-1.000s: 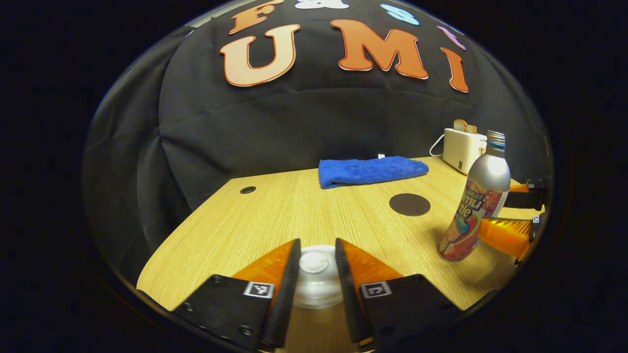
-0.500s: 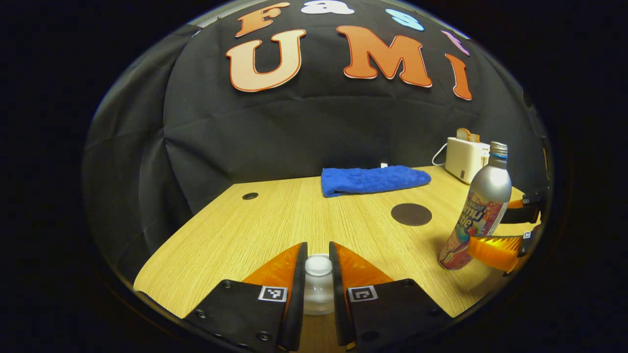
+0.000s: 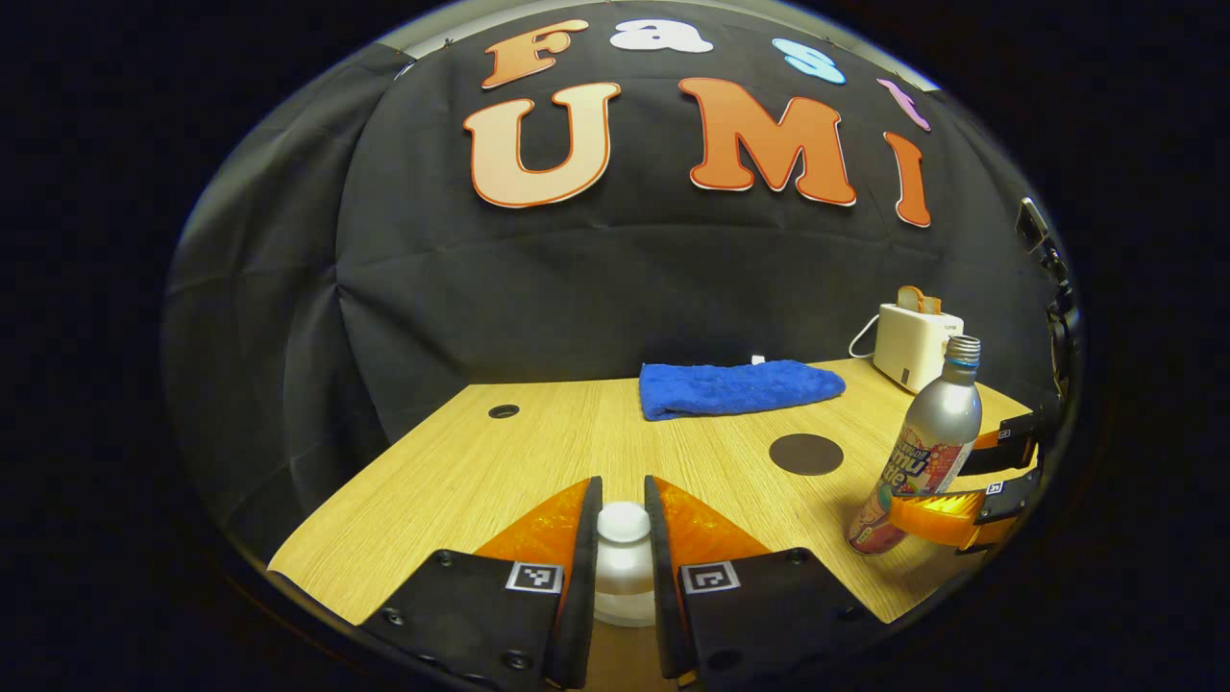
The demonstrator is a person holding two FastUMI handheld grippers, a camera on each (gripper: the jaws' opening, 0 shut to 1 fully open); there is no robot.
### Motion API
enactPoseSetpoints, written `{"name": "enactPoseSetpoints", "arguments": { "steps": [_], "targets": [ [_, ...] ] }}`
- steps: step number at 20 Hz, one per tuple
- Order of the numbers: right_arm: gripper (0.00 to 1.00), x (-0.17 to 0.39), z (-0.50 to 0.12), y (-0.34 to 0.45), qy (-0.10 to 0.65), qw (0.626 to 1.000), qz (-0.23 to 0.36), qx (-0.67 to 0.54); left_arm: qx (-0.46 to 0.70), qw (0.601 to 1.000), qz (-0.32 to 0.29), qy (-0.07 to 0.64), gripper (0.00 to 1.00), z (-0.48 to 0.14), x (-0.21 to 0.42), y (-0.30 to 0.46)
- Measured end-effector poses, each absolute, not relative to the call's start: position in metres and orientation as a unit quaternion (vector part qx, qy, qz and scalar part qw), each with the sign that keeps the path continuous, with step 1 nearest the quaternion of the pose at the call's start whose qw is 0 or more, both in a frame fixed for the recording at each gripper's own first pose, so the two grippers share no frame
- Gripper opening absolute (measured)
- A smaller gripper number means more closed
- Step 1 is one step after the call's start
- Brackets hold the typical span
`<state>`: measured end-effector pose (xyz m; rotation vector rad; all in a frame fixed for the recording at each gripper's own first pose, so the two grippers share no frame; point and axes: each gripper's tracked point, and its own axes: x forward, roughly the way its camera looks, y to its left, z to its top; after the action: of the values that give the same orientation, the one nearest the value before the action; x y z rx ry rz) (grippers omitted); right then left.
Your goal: Open the teacup lid with one hand, grasp the water bottle and pour water into the teacup with the other hand; after pouring, place the water bottle on the coaster and then close the teacup lid.
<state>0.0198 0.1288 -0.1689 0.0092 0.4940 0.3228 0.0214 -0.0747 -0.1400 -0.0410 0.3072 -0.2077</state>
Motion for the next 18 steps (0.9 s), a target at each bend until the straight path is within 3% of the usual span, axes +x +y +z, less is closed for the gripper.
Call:
{"name": "enactPoseSetpoints", "arguments": {
  "steps": [4,5,8,10,11,18],
  "targets": [
    [0.79,0.025,-0.159,0.124,0.239,0.958,0.151,-0.045,-0.031,0.985,-0.081,0.151,0.31,-0.138,0.021,-0.052],
    [0.74,0.025,-0.159,0.124,0.239,0.958,0.150,-0.058,-0.031,0.985,-0.075,0.150,0.31,-0.137,0.021,-0.047],
    [0.79,0.031,-0.154,0.121,0.242,0.954,0.149,-0.098,-0.030,0.987,-0.061,0.146,0.26,-0.135,0.017,-0.030],
    [0.79,0.030,-0.155,0.122,0.248,0.950,0.154,-0.114,-0.027,0.988,-0.050,0.145,0.26,-0.136,0.015,-0.016],
    [0.79,0.030,-0.154,0.122,0.249,0.948,0.155,-0.124,-0.027,0.988,-0.045,0.145,0.30,-0.137,0.013,-0.009],
    [0.78,0.044,-0.145,0.134,0.239,0.935,0.164,-0.204,-0.046,0.987,-0.011,0.152,0.31,-0.148,0.002,0.033]
  ]
}}
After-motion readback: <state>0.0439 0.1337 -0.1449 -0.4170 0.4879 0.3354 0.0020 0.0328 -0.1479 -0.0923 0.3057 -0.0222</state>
